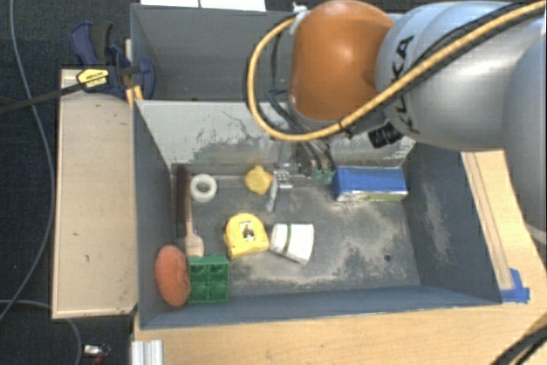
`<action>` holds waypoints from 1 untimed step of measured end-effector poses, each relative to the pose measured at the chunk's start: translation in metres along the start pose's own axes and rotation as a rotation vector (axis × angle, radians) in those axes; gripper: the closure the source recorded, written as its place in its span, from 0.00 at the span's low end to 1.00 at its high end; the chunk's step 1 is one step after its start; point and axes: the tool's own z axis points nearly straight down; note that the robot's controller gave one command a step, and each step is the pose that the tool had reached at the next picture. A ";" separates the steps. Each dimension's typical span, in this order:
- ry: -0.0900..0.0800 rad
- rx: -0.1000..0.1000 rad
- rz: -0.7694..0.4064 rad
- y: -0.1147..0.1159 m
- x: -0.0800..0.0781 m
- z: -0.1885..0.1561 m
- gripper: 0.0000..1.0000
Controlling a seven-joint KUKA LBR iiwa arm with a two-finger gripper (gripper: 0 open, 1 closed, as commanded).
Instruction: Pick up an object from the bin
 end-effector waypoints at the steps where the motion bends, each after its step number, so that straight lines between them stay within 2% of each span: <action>1: -0.007 -0.001 0.004 -0.001 -0.002 -0.004 0.00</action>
Offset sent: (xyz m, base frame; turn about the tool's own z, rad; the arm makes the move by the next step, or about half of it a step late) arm -0.0288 -0.0600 -0.1005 0.0819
